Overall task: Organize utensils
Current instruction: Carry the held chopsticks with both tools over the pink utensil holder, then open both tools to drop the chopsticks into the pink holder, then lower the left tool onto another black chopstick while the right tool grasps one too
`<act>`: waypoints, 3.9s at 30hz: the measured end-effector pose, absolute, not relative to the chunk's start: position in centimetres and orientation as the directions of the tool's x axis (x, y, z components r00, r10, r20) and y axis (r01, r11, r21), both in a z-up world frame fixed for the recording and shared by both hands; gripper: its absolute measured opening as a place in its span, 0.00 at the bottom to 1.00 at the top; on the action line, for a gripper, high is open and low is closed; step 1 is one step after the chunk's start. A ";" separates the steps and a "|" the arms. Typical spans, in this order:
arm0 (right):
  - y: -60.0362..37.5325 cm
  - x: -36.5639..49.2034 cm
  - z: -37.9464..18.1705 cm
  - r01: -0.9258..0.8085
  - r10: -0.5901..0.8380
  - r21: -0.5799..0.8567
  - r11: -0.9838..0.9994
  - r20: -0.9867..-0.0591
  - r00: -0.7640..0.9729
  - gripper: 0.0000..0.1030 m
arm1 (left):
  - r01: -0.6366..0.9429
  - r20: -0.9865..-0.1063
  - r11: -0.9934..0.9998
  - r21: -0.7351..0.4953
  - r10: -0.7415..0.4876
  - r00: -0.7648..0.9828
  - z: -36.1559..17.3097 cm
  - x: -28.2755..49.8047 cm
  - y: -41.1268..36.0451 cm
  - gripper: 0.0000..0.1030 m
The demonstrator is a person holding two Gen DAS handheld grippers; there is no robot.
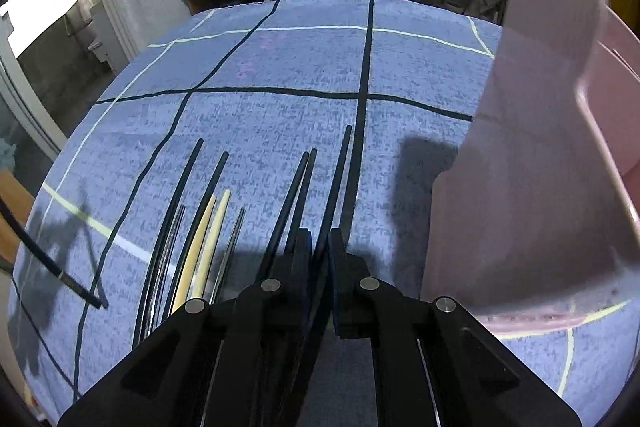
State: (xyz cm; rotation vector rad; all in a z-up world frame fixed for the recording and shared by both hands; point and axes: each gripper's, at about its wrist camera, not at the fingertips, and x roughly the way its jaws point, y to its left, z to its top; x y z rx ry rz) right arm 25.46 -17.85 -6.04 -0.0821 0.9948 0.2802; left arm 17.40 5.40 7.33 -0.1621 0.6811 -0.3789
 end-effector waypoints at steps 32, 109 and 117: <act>-21.0 18.0 7.7 -0.334 0.367 0.168 0.927 -0.582 0.726 0.05 | 0.340 -0.534 0.914 -0.221 -0.405 0.742 11.5 15.4 3.7 0.05; -32.6 15.6 10.4 -0.092 0.216 0.248 0.964 -0.536 0.816 0.22 | 0.426 -0.491 0.864 -0.269 -0.503 0.711 11.4 19.9 -6.7 0.32; -29.7 12.5 10.8 -0.175 0.268 0.225 0.959 -0.501 0.823 0.22 | 0.347 -0.469 0.907 -0.238 -0.420 0.777 10.4 16.6 -2.3 0.32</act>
